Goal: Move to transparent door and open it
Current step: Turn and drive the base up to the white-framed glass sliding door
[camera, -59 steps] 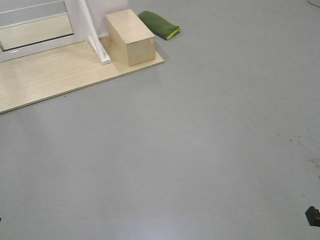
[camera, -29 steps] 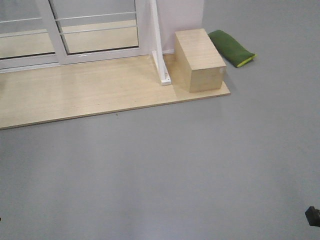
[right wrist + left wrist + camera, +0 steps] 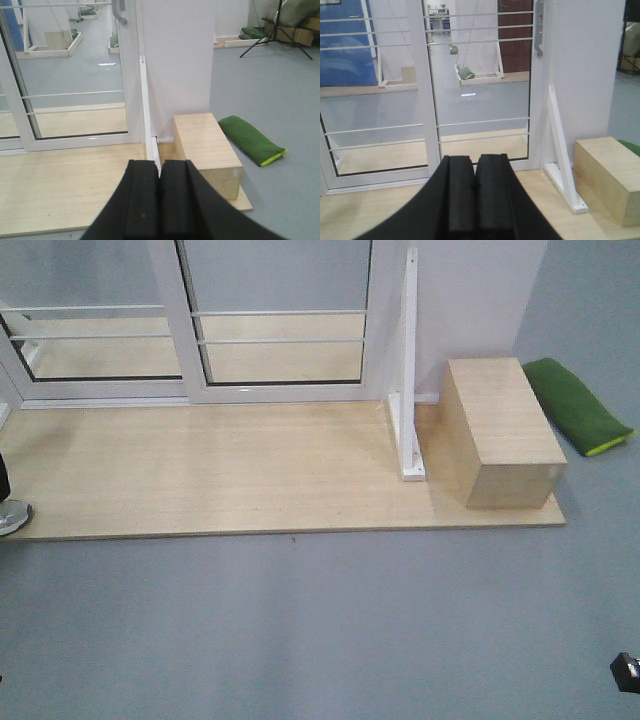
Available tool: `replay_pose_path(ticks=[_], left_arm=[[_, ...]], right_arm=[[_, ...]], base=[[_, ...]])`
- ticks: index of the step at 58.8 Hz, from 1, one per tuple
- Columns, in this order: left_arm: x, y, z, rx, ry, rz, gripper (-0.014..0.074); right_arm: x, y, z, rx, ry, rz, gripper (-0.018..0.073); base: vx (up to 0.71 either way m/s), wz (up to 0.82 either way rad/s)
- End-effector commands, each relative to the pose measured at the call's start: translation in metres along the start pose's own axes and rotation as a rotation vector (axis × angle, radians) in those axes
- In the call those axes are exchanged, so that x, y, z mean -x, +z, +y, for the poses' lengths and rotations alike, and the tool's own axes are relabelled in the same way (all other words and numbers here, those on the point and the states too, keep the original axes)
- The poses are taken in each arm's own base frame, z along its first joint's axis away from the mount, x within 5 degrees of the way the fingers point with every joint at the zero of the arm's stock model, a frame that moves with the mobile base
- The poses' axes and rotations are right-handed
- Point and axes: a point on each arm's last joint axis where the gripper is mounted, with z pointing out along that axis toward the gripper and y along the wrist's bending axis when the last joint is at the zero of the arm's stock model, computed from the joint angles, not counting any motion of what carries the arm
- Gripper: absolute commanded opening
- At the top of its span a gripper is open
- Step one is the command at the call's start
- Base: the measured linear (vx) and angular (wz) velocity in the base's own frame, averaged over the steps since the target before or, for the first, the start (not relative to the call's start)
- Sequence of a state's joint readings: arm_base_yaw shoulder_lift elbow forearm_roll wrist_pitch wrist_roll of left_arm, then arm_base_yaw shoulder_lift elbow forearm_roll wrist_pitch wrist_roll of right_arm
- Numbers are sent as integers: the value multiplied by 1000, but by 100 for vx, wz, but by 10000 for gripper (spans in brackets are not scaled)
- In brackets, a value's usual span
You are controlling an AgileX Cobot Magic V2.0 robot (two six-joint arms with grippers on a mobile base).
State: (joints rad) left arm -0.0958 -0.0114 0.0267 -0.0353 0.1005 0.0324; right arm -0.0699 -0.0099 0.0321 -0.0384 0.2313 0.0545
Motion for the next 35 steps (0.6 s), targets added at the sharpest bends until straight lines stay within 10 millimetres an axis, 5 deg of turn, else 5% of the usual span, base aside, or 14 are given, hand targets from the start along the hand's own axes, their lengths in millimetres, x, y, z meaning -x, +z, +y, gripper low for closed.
replay_pose_path(ticks=[1, 35], left_arm=[[-2, 0, 0, -2, -11, -64, -6], [-2, 0, 0, -2, -11, -64, -6]], right_arm=[[5, 0, 0, 6, -11, -89, -8], [5, 0, 0, 6, -11, -89, -8]], base=[[62, 24], [57, 13]])
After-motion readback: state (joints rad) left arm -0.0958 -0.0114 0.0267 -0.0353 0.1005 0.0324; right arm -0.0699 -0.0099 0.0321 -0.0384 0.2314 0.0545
